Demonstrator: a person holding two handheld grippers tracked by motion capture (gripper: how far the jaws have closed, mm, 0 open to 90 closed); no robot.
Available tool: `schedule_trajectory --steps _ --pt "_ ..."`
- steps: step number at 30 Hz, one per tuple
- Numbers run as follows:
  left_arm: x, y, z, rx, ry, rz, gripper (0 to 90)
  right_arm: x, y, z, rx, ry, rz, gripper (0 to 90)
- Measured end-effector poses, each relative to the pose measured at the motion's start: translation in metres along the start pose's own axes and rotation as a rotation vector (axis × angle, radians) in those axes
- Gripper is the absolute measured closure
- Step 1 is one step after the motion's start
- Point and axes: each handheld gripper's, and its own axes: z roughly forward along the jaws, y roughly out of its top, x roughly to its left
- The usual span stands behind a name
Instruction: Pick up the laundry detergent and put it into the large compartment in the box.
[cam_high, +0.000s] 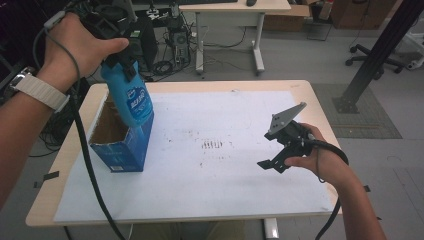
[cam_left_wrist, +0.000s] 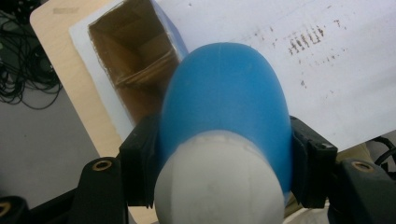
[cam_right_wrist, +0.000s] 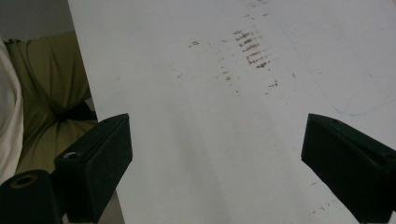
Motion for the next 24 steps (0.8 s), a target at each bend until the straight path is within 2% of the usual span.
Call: schedule_trajectory --steps 15,24 --pt "0.016 0.001 -0.006 0.016 0.019 -0.107 37.9 0.001 0.001 0.0 -0.001 0.001 -0.009 8.9" --pt "0.028 -0.002 -0.006 0.022 0.028 -0.152 37.9 0.001 0.002 0.0 -0.004 0.003 -0.01 8.9"
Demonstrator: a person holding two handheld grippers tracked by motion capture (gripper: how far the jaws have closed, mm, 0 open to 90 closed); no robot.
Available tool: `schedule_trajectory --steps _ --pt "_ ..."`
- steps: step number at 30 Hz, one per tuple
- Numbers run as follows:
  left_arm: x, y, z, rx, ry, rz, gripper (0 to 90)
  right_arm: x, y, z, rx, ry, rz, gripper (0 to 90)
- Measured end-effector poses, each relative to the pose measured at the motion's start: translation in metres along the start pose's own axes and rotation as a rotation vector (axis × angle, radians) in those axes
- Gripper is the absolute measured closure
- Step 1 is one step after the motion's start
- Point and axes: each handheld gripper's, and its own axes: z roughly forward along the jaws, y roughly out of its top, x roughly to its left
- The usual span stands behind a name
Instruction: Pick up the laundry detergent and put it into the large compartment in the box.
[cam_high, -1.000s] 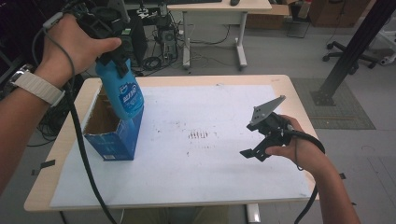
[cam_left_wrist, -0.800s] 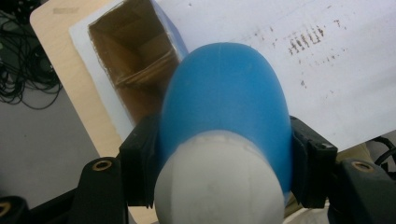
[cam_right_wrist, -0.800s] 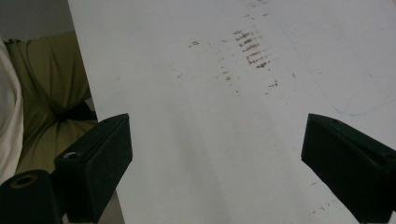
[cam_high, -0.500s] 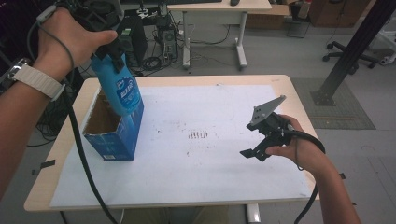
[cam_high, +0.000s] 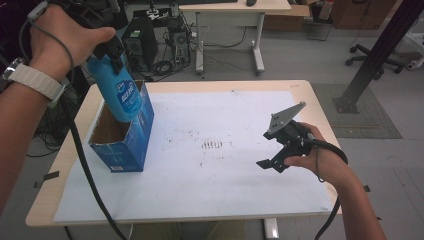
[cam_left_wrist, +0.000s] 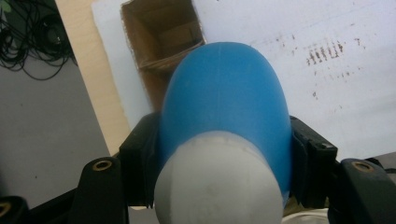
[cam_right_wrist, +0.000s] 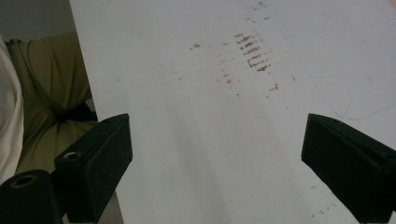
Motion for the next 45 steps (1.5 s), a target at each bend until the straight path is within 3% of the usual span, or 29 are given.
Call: schedule_trajectory --steps 12,35,45 --pt "0.011 -0.002 0.0 0.004 0.033 -0.057 37.9 -0.001 0.001 0.002 -0.002 0.003 -0.001 8.9" --pt "0.022 -0.003 0.011 -0.002 0.087 -0.098 38.0 -0.001 0.002 0.003 -0.004 0.003 0.001 8.9" --pt "0.03 -0.005 0.021 0.003 0.086 -0.118 38.0 -0.002 0.003 0.005 -0.001 0.008 0.001 8.9"
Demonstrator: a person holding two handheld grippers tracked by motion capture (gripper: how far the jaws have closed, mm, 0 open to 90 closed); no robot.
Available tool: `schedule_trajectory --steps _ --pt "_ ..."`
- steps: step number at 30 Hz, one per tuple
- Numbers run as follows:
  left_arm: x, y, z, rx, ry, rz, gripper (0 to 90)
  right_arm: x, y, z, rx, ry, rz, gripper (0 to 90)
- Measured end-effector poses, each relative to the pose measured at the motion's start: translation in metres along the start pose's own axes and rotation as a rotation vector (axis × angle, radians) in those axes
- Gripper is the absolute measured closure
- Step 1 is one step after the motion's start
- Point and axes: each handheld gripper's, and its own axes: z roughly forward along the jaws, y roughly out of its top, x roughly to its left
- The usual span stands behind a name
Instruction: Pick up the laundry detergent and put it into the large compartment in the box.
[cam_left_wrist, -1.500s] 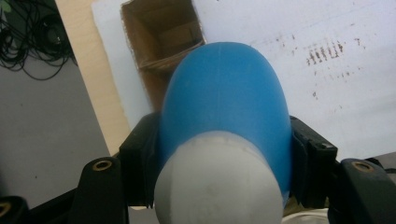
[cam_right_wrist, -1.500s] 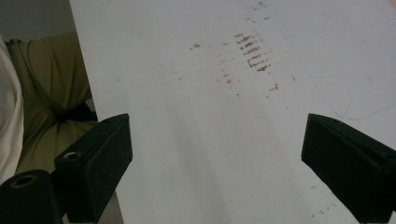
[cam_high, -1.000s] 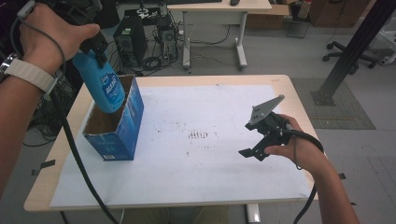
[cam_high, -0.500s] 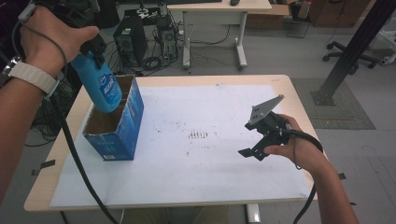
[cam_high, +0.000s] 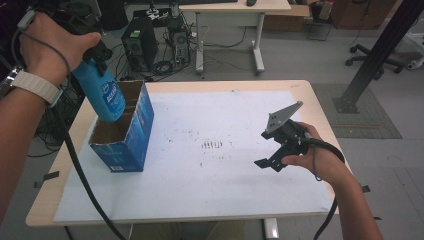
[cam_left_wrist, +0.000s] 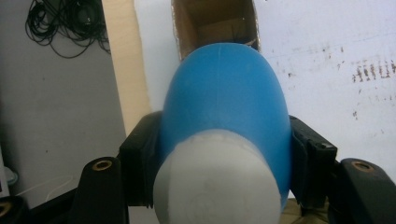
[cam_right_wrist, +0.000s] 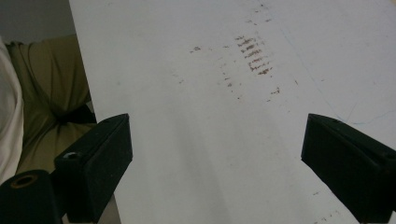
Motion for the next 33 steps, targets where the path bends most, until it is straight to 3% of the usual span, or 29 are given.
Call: schedule_trajectory --steps 13,33 --pt "-0.001 0.001 0.024 0.019 0.008 -0.021 37.9 0.0 -0.002 0.0 0.002 -0.001 0.008 8.9" --pt "-0.006 -0.002 0.065 0.054 0.014 -0.008 38.0 0.0 -0.003 0.002 -0.003 -0.001 0.012 8.9"
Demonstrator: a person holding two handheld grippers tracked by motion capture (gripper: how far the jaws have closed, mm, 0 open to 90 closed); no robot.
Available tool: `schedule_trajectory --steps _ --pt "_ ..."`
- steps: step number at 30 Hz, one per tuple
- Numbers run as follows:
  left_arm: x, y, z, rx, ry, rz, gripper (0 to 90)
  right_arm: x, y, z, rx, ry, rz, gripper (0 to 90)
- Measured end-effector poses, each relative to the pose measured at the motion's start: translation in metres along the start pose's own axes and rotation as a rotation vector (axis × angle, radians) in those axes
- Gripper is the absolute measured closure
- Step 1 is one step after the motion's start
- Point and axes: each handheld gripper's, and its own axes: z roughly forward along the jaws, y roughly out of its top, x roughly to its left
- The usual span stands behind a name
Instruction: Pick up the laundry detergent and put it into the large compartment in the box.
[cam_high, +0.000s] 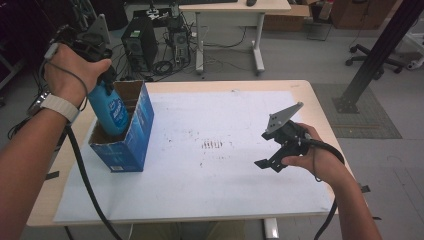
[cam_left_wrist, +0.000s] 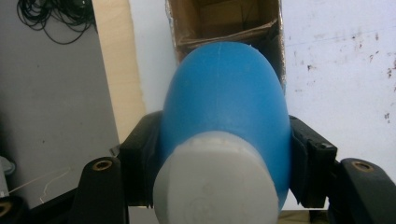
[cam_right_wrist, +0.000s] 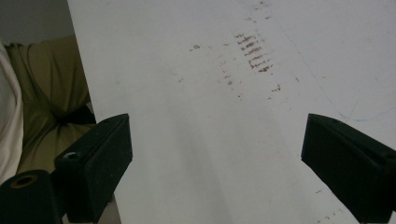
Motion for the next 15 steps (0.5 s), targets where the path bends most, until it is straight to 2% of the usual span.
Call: schedule_trajectory --steps 15 --pt "-0.004 -0.001 0.026 -0.003 0.002 0.011 38.0 0.001 -0.002 0.0 0.005 -0.003 0.008 8.9"
